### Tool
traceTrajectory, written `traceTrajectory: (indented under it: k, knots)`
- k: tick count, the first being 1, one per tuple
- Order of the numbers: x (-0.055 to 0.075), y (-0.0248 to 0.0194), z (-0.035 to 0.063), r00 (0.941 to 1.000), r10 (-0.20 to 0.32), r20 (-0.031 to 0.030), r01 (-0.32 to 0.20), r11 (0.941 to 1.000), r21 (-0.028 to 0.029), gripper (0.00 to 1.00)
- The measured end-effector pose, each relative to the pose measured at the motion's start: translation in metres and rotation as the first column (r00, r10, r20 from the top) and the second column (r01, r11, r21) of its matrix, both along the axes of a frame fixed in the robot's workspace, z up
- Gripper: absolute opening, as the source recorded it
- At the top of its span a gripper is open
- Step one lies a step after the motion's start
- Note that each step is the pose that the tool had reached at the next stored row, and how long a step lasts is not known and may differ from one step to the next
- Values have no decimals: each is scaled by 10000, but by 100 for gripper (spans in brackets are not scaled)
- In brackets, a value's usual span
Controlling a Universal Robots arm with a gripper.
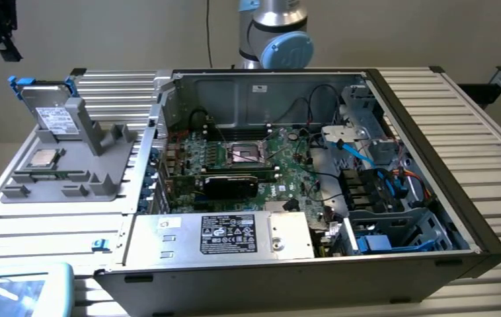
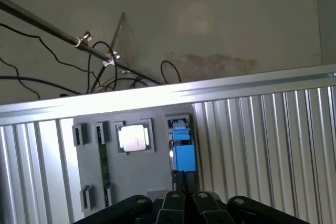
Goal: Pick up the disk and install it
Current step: 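Pick up the disk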
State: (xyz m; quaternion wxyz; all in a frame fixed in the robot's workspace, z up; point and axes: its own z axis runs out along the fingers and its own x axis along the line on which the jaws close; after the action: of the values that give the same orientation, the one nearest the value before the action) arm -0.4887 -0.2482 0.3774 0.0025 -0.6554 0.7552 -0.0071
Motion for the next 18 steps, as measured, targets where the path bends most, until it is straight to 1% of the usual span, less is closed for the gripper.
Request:
traceTrajectory:
  k: [6,10,11,12,13,14,15,18]
  knots:
    - [0,-1,0,10000,2,-1,-2,10000,1,11]
    - [0,-1,-2,10000,2,0,-2,10000,14,11]
    - [0,-1,-3,10000,3,-1,-3,10000,15,12]
    - [0,-1,-3,10000,2,-1,-2,10000,15,18]
    - [0,-1,-4,10000,2,-1,-2,10000,15,18]
    - [0,-1,-5,10000,2,-1,-2,10000,15,25]
    - [0,-1,-5,10000,3,0,-3,10000,15,25]
    - [0,0,-12,10000,6,-6,-6,10000,16,42]
